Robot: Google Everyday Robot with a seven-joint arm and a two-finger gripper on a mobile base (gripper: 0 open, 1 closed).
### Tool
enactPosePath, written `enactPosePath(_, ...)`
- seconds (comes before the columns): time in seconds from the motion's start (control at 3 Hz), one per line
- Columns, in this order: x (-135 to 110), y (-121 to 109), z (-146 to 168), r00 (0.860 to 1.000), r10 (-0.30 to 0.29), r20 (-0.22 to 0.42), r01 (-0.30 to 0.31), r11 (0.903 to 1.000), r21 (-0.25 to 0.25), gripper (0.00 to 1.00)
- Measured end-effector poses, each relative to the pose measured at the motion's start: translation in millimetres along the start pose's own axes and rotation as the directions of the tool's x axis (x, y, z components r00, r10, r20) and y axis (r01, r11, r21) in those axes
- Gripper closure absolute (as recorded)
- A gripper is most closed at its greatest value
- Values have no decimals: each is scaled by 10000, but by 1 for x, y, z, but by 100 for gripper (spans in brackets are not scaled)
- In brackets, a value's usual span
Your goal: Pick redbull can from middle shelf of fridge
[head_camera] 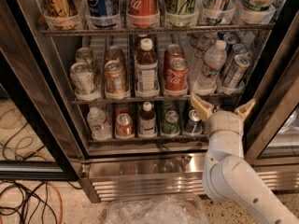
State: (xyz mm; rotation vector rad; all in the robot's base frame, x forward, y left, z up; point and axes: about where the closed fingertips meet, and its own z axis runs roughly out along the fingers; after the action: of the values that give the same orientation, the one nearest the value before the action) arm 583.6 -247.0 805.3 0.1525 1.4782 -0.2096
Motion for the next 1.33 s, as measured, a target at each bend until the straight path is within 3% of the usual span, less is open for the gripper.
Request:
enactPosePath(0.33, -2, -23, 2, 9998, -54, 195, 36, 9958, 912, 0)
enactPosePath(0.67, -2, -23, 2, 9998, -53, 195, 35, 9958, 912, 0)
enactPosePath(1.0, -2, -23, 2, 9998, -53, 195, 35, 9958, 912, 15)
enactPosePath(1.33, -2, -23, 2, 9998, -53, 195, 35, 9958, 912, 23)
